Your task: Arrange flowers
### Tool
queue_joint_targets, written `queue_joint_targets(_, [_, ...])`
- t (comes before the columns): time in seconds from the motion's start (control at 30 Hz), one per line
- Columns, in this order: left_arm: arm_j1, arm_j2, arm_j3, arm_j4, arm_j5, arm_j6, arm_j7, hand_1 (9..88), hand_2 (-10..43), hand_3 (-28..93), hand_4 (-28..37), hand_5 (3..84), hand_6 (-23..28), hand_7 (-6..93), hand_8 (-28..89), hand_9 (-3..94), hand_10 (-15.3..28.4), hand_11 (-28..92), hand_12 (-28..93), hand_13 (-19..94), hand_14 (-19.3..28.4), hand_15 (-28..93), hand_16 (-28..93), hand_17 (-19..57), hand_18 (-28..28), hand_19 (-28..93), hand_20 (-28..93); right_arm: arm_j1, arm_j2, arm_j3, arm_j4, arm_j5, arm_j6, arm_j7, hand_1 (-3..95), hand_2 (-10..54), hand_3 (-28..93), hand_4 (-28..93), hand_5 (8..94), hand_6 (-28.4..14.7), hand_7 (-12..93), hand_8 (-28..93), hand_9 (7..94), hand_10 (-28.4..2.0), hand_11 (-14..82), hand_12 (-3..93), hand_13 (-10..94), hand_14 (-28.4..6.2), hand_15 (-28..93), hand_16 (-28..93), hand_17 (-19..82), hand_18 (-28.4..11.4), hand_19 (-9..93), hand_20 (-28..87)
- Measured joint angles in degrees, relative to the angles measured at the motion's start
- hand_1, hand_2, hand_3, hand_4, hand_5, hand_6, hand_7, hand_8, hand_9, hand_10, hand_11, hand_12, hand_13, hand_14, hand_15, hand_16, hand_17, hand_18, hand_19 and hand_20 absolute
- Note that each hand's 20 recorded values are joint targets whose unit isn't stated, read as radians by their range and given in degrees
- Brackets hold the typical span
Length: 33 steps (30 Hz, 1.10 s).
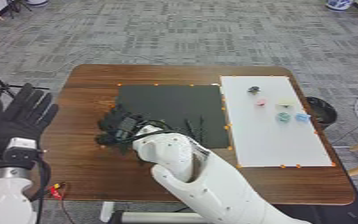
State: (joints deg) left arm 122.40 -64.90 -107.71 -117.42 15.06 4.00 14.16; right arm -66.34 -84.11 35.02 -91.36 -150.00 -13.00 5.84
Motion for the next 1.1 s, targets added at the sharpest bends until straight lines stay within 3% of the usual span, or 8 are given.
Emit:
queue_joint_targets(0.07, [0.48,-0.42,-0.4,-0.13,-0.14,0.06,0.04,41.9,23.8,11,-22.9,38.7,10.2,6.4,-7,31.0,17.8,15,8,23,14.8,15,-4,-9.0,13.5,33,7,-0.21,1.61,-1.01,-1.33,3.38,6.11,2.51,16.2,21.0,76,-24,50.0,-6.0,15,-13,42.0,-17.6,13.2,12.7,25,-17.9,48,10,10,-21.0,67,30])
queue_joint_targets(0.13, [0.89,-0.81,-0.72,-0.14,-0.57,0.16,0.09,42.1,24.5,5,-20.1,38.8,10.3,5.6,-7,31.4,17.5,14,8,23,14.7,14,-4,-8.6,13.1,32,7,-0.56,3.14,-0.86,-3.4,4.7,7.97,4.4,16.2,20.7,76,-24,49.6,-6.0,15,-13,41.9,-17.7,13.1,12.6,25,-18.2,48,10,10,-21.1,67,29])
queue_joint_targets(0.23, [1.45,-1.43,-1.29,-0.14,-1.59,0.19,0.07,40.8,22.4,18,-25.5,38.5,10.0,6.3,-7,31.2,17.1,14,8,22,14.2,15,-4,-9.1,12.8,33,7,-1.25,5.23,1.21,-6.77,5.33,7.05,5.4,16.8,19.8,77,-24,49.3,-6.4,14,-12,41.5,-18.1,12.7,12.5,25,-18.3,48,10,10,-21.1,67,28])
queue_joint_targets(0.33, [1.88,-1.94,-1.84,-0.09,-1.63,0.19,-0.21,38.5,20.5,30,-28.0,38.2,9.7,6.9,-8,31.1,16.8,15,8,22,13.9,16,-4,-9.8,12.8,35,6,-2.08,6.94,5.11,-9.56,6.9,5.31,6.17,17.6,18.8,77,-24,49.1,-6.5,14,-12,41.5,-18.2,12.4,12.5,25,-18.5,47,9,10,-21.3,67,28])
queue_joint_targets(0.57, [2.35,-2.34,-2.45,-0.24,0.46,0.17,-0.82,37.2,20.1,33,-28.3,38.0,9.4,7.2,-8,31.6,15.8,15,7,23,13.0,15,-5,-10.2,13.3,35,6,-3.82,12.82,15.51,-14.37,14.29,6.16,13.66,20.8,14.2,78,-23,48.8,-6.8,13,-12,42.4,-18.0,12.2,12.5,28,-18.6,47,10,12,-22.1,68,27])
queue_joint_targets(0.8, [3.09,-2.34,-3.22,-1.34,2.23,0.2,-0.87,27.0,17.9,57,-28.3,39.9,8.2,7.6,-9,34.7,13.5,16,5,24,10.9,16,-7,-10.2,13.2,36,6,-5.05,20.93,25.84,-14.43,16.52,5.32,19.68,24.2,10.7,78,-23,51.0,-7.4,13,-11,43.5,-17.9,12.1,12.4,29,-18.6,46,10,13,-22.2,69,26])
queue_joint_targets(0.97, [3.74,-2.35,-3.43,-1.66,2.64,0.22,-0.87,27.1,17.7,58,-28.3,39.9,8.3,7.7,-9,34.5,13.7,16,5,24,11.2,17,-7,-10.3,13.3,36,6,-7.62,25.85,33.14,-15.22,17.85,0.03,23.79,26.3,6.9,78,-23,51.1,-8.0,12,-11,43.7,-17.9,11.7,12.3,30,-18.6,46,10,13,-22.4,69,26])
queue_joint_targets(1.1, [4.18,-2.52,-3.44,-1.86,2.62,0.33,-0.9,32.4,19.3,47,-28.3,39.7,8.4,7.5,-9,34.2,14.0,16,6,24,11.5,16,-7,-10.3,13.4,36,5,-12.03,29.15,39.44,-17.51,17.84,-4.09,25.76,27.4,5.2,78,-23,51.9,-8.5,11,-11,44.7,-18.0,11.8,12.4,31,-18.6,45,11,13,-22.8,70,26])
